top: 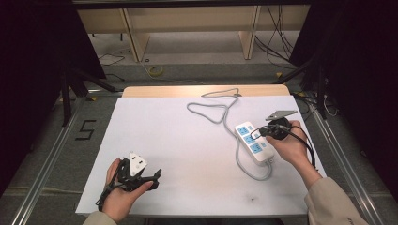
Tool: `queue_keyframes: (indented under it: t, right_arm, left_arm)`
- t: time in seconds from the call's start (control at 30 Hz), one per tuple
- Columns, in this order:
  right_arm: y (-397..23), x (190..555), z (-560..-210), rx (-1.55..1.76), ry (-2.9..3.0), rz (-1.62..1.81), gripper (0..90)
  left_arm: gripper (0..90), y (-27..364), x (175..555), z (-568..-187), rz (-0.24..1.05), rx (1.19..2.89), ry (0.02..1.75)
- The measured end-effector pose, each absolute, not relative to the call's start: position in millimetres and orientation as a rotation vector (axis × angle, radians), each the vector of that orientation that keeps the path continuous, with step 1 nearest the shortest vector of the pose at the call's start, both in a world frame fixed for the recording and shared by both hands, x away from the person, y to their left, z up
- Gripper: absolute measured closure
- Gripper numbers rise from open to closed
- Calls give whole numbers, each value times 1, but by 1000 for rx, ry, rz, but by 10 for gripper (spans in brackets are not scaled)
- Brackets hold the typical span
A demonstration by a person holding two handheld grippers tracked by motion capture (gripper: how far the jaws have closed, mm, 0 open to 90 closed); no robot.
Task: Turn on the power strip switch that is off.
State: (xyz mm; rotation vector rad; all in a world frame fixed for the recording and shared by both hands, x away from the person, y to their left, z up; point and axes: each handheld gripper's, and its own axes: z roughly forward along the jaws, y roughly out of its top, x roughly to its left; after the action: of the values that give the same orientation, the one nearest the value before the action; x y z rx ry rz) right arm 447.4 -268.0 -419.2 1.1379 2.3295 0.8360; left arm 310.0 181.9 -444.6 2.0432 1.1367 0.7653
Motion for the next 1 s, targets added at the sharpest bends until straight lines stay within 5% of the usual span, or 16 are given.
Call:
queue_keyframes:
  t: [1.0]
  right_arm:
    - [-271,464,-434,1202,2345,800,900]
  left_arm:
    - [148,181,310,-445,764,2059,1126]
